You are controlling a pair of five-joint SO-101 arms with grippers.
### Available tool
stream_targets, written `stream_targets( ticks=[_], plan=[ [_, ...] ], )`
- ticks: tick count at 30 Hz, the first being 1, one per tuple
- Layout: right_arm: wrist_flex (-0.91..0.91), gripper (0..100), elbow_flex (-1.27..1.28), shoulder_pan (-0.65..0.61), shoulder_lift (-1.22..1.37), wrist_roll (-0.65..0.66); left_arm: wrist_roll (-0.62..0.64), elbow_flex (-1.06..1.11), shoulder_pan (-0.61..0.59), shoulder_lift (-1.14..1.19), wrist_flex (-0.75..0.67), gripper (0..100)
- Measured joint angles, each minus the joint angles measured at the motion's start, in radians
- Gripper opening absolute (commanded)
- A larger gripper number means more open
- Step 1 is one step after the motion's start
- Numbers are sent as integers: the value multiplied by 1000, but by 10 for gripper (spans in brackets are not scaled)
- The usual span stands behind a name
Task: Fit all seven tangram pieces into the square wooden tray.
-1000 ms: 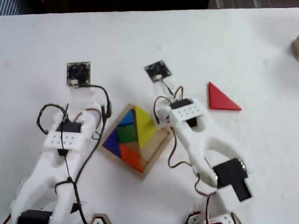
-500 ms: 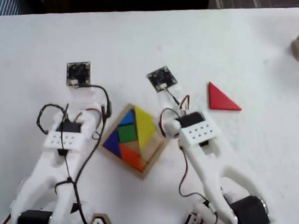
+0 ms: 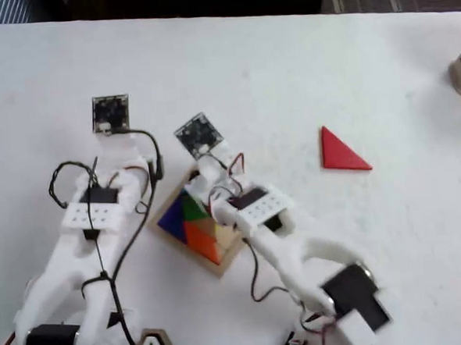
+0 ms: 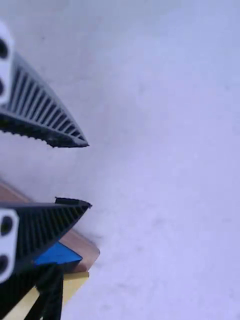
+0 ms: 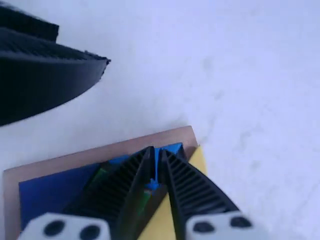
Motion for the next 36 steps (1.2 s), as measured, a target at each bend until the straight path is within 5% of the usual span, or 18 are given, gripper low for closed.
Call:
stream_targets(
  ticks=[15, 26, 36],
  plan=[
    [-15, 18, -75, 138, 117, 0, 0, 0, 0, 0, 0, 177],
    [135, 18, -75, 256, 63, 2, 0, 0, 0, 0, 0, 177],
    [224, 18, -75, 256, 25, 127, 0, 0, 0, 0, 0, 177]
  ],
)
